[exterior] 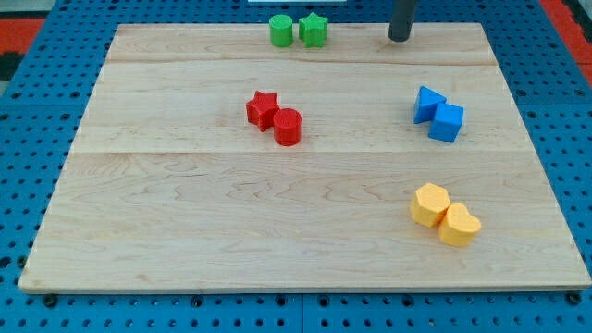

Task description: Move the green star and green circle towards top left

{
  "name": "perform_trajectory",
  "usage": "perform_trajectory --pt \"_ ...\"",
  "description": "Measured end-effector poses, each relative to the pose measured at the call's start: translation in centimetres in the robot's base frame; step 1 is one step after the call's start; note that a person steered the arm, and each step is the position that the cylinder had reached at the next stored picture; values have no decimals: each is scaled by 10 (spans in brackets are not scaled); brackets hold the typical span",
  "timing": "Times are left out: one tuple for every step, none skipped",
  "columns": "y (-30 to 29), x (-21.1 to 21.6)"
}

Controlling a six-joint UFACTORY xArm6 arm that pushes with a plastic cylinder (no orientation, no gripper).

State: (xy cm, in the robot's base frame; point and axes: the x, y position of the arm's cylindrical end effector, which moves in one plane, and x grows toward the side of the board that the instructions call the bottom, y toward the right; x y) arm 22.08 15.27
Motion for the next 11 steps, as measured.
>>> perform_trajectory --pt "0 0" --pt "-19 -8" --pt "-32 -12" --pt "-32 -12" --pt "-48 -15" --pt "-92 -19" --pt "-138 -25" --pt "-178 -27" --pt "-216 -26" --pt "-226 -19" --pt "-245 9"
